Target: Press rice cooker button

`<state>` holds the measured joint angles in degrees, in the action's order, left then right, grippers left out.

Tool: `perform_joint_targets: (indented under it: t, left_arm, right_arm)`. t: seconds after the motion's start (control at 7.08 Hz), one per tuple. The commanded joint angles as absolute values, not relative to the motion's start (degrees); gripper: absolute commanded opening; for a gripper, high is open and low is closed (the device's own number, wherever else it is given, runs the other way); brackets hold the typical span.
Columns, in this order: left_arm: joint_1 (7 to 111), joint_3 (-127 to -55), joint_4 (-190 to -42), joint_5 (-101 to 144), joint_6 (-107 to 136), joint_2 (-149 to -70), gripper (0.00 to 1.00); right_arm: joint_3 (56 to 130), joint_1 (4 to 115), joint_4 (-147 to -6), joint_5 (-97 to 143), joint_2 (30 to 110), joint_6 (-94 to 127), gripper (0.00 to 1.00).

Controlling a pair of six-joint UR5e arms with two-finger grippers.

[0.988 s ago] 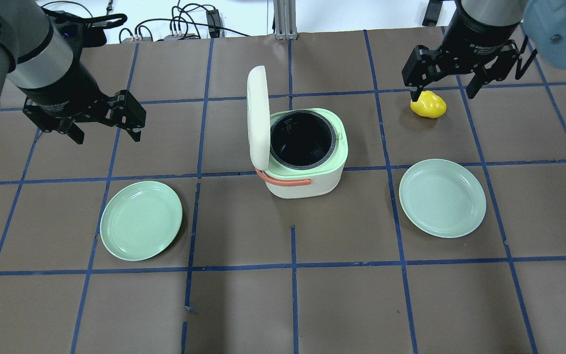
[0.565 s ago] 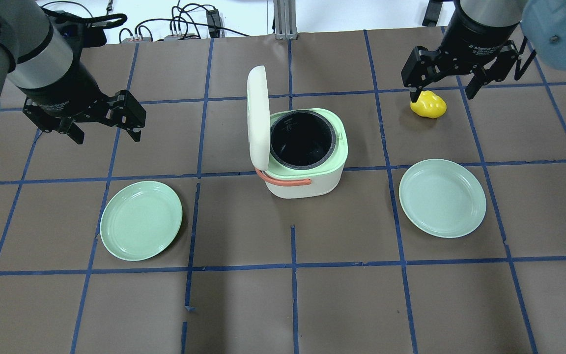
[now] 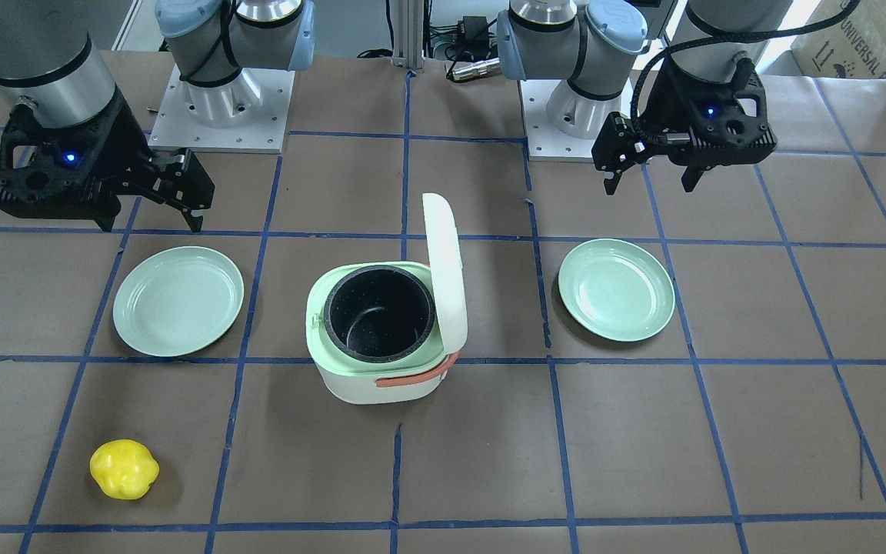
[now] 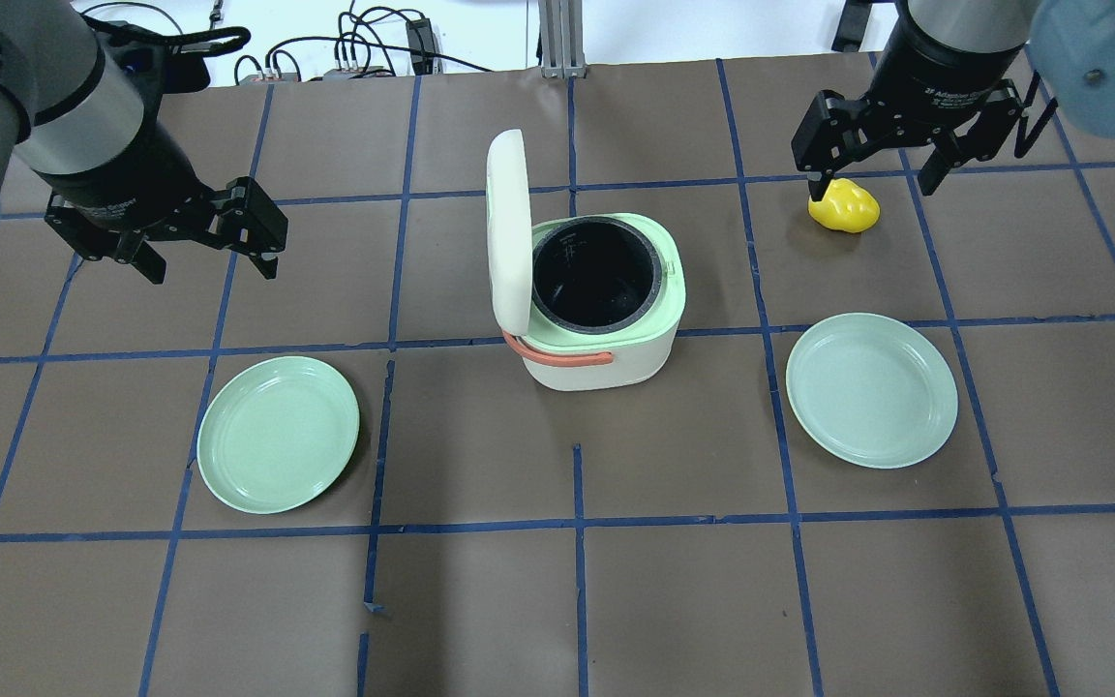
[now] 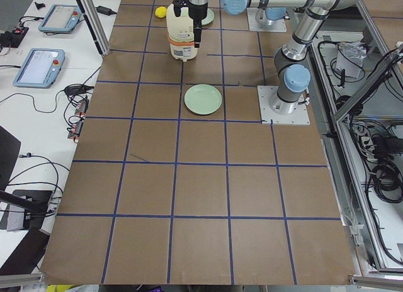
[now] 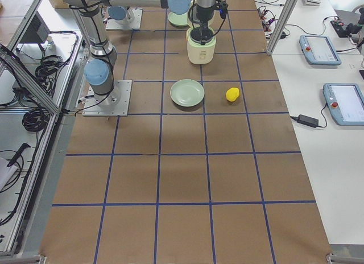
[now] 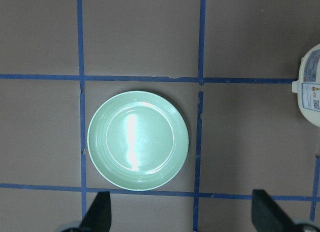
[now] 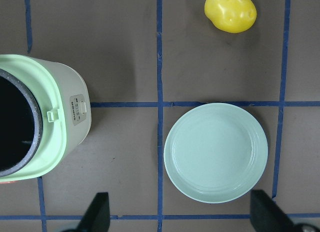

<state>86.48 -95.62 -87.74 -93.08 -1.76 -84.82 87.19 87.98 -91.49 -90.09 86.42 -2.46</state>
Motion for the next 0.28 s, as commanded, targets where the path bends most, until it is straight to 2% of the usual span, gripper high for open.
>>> perform_joint_targets:
  t: [0.0,0.14]
  left_arm:
    - [86.48,-95.62,-87.8,-93.08,-1.76,-84.81,1.0]
    - [86.48,-95.62,-87.72,-93.08,-1.76,-84.81,1.0]
  right_arm:
    - [87.19,88.07,-91.49,-90.09,86.57,-2.46,0.99]
    - [87.19,88.07,-91.49,-90.09,86.57,-2.46,0.99]
